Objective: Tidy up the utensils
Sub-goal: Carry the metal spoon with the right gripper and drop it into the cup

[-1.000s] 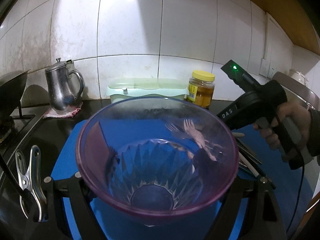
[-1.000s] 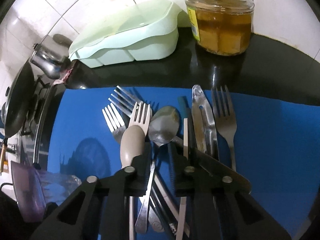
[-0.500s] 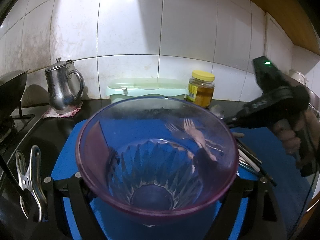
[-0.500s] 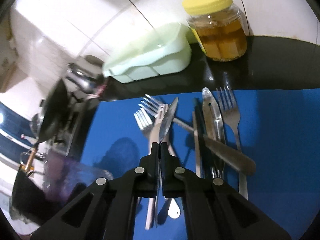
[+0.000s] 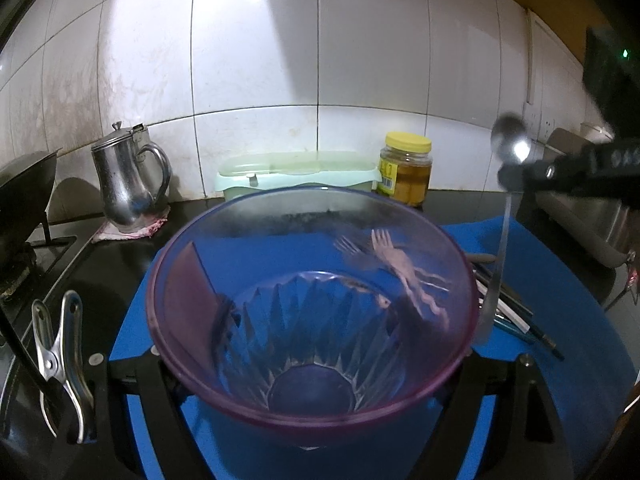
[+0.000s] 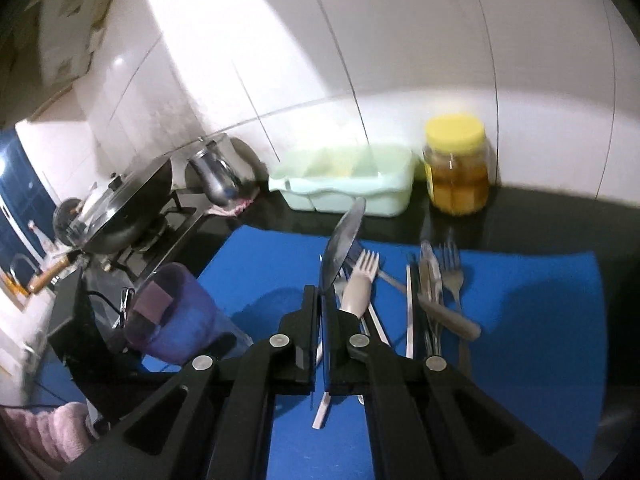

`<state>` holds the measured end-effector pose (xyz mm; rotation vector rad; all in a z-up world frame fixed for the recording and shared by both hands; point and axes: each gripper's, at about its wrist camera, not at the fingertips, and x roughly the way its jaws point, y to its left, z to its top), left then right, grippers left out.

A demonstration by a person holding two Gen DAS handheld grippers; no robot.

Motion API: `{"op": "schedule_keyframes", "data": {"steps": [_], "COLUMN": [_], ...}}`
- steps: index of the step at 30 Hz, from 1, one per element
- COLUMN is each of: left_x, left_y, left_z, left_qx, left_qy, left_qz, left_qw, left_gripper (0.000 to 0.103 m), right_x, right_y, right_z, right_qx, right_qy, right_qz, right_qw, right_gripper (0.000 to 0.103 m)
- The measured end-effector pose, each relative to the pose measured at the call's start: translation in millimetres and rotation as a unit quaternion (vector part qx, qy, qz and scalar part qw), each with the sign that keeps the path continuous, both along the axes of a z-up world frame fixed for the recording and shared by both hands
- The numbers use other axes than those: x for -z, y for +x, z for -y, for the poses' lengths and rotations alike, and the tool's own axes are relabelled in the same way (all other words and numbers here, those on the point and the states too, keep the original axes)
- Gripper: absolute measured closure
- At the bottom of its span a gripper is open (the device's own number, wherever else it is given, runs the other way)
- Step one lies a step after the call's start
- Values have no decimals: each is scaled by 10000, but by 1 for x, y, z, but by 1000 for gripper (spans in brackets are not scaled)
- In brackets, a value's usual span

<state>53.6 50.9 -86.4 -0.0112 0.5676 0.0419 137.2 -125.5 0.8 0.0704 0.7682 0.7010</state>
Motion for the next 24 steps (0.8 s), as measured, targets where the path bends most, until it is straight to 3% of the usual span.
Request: {"op": "schedule_keyframes", "data": {"steps": [14,19,24], "left_x": [0,0,0], "left_y": [0,0,0], "left_z": [0,0,0], "left_qx": [-2,2,1], "left_qy": [1,-2,-1], "left_qz": [-2,-2,-2], "left_qw": [10000,10000,10000], "left_gripper": [16,16,16], "right_x": [-83,-94,-83], "right_y": [-39,-46,-46], "right_z": [-39,-54,-69], "right_qx": [-279,-395,-578], "right_qy": [450,525,395], "right_qz": [1080,1261,1213], "right_qw": [9927,9898,9901], "right_gripper": [100,100,100]}}
